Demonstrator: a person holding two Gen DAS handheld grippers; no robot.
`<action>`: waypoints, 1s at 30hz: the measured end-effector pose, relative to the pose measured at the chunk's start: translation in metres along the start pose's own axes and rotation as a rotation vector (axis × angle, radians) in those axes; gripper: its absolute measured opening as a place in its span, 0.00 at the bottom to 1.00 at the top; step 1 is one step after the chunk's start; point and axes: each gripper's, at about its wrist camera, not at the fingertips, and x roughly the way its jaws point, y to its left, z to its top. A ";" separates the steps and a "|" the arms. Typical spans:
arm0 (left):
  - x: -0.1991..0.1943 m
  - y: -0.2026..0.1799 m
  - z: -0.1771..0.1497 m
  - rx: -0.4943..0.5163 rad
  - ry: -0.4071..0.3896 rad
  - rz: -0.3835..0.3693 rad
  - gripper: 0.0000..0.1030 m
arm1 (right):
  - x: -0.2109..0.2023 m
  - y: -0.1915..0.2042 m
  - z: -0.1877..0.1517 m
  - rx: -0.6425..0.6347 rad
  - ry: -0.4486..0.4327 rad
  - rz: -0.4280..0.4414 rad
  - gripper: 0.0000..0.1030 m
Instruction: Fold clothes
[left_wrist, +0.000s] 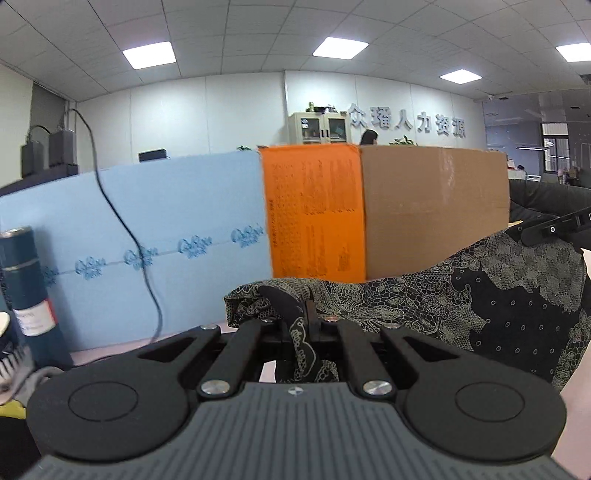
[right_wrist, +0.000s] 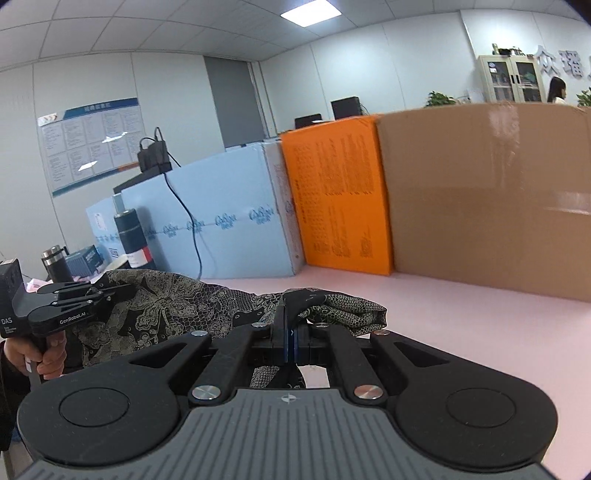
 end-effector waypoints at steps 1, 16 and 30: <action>-0.009 0.011 0.005 -0.002 -0.009 0.028 0.02 | 0.009 0.007 0.008 -0.005 -0.009 0.022 0.03; -0.054 0.164 -0.092 -0.175 0.247 0.392 0.03 | 0.279 0.089 -0.022 0.036 0.273 0.293 0.06; -0.055 0.180 -0.125 -0.285 0.226 0.381 0.82 | 0.304 0.048 -0.062 0.245 0.269 0.306 0.46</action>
